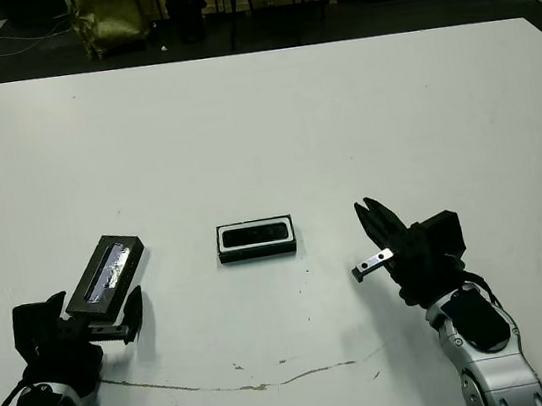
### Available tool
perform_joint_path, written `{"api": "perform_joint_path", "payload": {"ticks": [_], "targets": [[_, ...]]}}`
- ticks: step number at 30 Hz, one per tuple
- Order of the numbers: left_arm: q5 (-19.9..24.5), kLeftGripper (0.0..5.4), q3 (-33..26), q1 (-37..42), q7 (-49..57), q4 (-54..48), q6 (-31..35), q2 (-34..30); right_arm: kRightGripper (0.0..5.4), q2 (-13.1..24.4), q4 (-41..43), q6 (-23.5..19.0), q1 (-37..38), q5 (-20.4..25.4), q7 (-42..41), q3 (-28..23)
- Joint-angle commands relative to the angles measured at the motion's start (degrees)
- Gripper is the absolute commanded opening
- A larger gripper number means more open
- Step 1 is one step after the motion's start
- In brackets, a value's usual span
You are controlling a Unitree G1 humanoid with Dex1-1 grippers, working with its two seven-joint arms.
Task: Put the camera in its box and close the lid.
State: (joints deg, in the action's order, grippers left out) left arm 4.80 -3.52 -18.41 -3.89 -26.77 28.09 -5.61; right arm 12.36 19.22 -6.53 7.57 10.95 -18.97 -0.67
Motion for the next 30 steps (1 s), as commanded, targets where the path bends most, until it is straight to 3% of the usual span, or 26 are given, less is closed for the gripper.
{"api": "perform_joint_path", "payload": {"ticks": [1,5,8,14,17,21,26,28,30], "targets": [[0.76,5.39,-0.53,-1.19,-0.37,2.21,0.74,0.18,0.00,0.28,-0.23,-0.71,0.78,-0.31,0.29,0.01],[0.84,5.39,-0.63,-0.95,0.27,2.44,1.92,0.32,0.00,0.15,-0.68,-0.31,0.82,0.23,-0.12,-0.18],[0.59,5.39,-1.02,0.03,-0.77,7.82,-2.30,-0.58,0.00,0.48,-0.43,-0.59,0.96,-0.25,0.03,-0.13],[2.03,5.39,-1.97,1.41,-2.60,12.00,-4.56,-1.12,0.00,0.37,-0.53,-0.24,1.09,0.17,-0.24,-0.27],[-1.83,5.39,-0.22,1.86,-2.85,14.72,-8.05,-3.79,0.00,0.54,-0.66,-0.34,1.00,0.23,-0.40,-0.38],[-3.11,5.39,0.47,2.87,-4.44,18.55,-11.36,-5.87,0.00,0.38,-0.72,-0.50,1.07,0.43,-0.33,-0.43],[3.14,5.39,-1.32,4.62,-8.09,19.93,-6.52,-5.84,0.00,0.58,-0.25,-0.66,1.15,-0.13,-0.02,-0.31],[4.08,5.39,-0.78,5.95,-12.79,22.74,-6.86,-9.08,0.00,0.57,0.01,-1.36,1.16,0.11,0.05,-0.36],[-0.25,5.39,2.75,7.70,-17.60,26.65,-11.08,-15.05,0.00,0.53,0.46,-2.30,1.28,0.43,0.21,-0.46]]}}
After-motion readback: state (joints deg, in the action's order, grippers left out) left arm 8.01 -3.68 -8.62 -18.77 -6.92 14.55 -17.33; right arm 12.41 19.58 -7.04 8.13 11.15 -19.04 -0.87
